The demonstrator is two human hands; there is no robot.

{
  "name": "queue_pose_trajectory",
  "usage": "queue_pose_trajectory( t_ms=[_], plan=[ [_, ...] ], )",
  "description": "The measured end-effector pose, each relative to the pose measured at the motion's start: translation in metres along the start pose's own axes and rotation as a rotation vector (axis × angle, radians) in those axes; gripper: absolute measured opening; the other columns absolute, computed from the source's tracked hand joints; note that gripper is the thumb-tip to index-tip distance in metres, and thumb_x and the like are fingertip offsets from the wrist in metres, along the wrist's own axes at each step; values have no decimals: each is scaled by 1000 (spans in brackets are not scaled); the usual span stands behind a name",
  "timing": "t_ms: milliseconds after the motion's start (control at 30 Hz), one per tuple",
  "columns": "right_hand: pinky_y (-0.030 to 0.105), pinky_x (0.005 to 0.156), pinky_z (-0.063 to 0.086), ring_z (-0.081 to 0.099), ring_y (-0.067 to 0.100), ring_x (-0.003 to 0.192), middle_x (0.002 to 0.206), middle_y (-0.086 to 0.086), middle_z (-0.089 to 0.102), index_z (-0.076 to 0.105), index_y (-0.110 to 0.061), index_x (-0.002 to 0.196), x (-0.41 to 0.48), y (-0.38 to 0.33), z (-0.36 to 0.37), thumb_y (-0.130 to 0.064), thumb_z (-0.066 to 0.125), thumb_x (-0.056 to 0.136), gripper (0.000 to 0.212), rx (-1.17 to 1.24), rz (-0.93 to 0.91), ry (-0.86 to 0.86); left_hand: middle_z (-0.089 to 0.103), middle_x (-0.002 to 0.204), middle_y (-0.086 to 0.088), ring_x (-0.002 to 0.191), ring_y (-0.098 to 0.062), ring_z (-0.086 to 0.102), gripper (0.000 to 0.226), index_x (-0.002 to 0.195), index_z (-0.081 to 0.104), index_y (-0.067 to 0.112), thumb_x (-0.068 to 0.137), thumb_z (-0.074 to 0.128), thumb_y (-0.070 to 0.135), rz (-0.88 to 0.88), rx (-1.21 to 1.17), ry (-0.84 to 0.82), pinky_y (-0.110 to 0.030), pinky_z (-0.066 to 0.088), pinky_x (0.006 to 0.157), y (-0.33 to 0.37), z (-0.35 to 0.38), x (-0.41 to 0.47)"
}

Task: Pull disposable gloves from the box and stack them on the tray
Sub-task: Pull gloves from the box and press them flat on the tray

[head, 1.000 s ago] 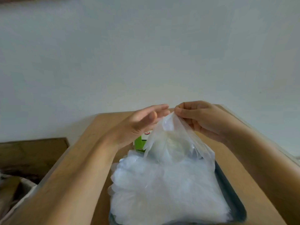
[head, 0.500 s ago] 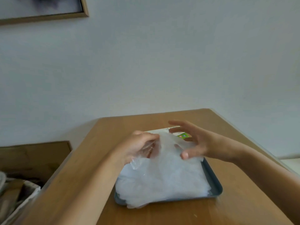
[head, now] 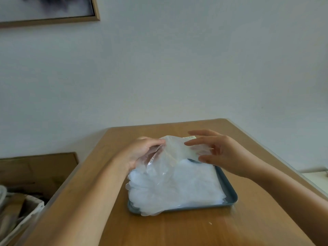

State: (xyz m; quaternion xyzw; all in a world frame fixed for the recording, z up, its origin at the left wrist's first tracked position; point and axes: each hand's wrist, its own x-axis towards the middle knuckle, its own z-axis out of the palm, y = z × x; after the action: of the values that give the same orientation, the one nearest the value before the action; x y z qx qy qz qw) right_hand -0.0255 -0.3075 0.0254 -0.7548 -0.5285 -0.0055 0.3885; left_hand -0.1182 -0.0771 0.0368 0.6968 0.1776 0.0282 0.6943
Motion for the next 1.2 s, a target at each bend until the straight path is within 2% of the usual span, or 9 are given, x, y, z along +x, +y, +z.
queue_pose_trajectory(
  t_ms=[167, 267, 400, 533, 667, 800, 933, 1100, 1200],
  plan=[
    [14, 95, 46, 33, -9, 130, 148, -36, 15, 46, -59, 126, -3, -3, 2, 12, 53, 81, 84, -82, -24, -114, 68, 78, -10, 67, -20, 65, 21, 87, 69, -1, 91, 61, 17, -32, 21, -9, -31, 50, 70, 0, -8, 3],
    [13, 87, 48, 37, -5, 126, 150, -35, 4, 43, -58, 126, -4, -7, 6, 12, 50, 82, 83, -191, -59, -155, 69, 83, -12, 73, -23, 65, 21, 91, 70, -1, 90, 61, 18, -57, -4, -40, -35, 50, 77, -1, -11, 4],
    [7, 79, 44, 41, -5, 118, 153, -30, 1, 49, -52, 120, -5, -2, 16, 5, 56, 86, 67, -311, -123, -118, 67, 74, -9, 62, -19, 66, 21, 87, 67, 1, 93, 57, 18, -92, -58, -72, -27, 54, 63, -2, -15, 7],
    [0, 83, 39, 50, -6, 108, 149, -19, 27, 68, -34, 104, -5, 6, 23, -34, 63, 85, 19, -300, -189, 66, 65, 61, -7, 53, -15, 64, 30, 73, 68, 3, 95, 53, 17, -97, -62, -95, -22, 53, 55, -3, -14, 7],
    [8, 83, 46, 58, 0, 99, 127, -8, 54, 71, -20, 84, -3, 3, 23, -41, 55, 85, 26, -240, -193, 263, 53, 45, -2, 38, -11, 53, 43, 55, 60, 5, 96, 52, 16, -94, -36, -100, -17, 45, 43, -4, -9, 6],
    [35, 85, 52, 65, 17, 89, 95, -3, 69, 70, -13, 85, -2, -2, 20, -33, 58, 91, 25, 206, 105, 292, 43, 43, 4, 32, -6, 31, 44, 51, 57, 15, 93, 59, 27, -80, 298, -65, -17, 27, 34, -3, -13, 3],
    [45, 88, 53, 65, 32, 79, 81, 15, 70, 68, 3, 94, 4, 2, 21, -26, 51, 97, 34, 616, 472, 314, 49, 54, 6, 36, -3, 25, 41, 83, 67, 11, 92, 52, 48, -119, 689, -153, -15, 19, 35, 2, -16, -6],
    [24, 44, 50, 62, 19, 48, 63, 12, 61, 58, 5, 92, 10, 17, 38, -22, 40, 102, 33, 423, 686, 201, 59, 62, 5, 36, -4, 30, 62, 94, 72, 10, 95, 36, 61, -276, 930, -94, -16, 23, 36, -4, -23, 1],
    [19, 36, 38, 52, 13, 33, 44, 3, 57, 51, -4, 80, 9, 32, 49, -17, 36, 100, 29, 155, 705, 115, 68, 70, -2, 41, -8, 40, 59, 88, 67, 5, 99, 35, 53, -308, 1015, 48, -15, 30, 36, -12, -24, 11]
  ],
)
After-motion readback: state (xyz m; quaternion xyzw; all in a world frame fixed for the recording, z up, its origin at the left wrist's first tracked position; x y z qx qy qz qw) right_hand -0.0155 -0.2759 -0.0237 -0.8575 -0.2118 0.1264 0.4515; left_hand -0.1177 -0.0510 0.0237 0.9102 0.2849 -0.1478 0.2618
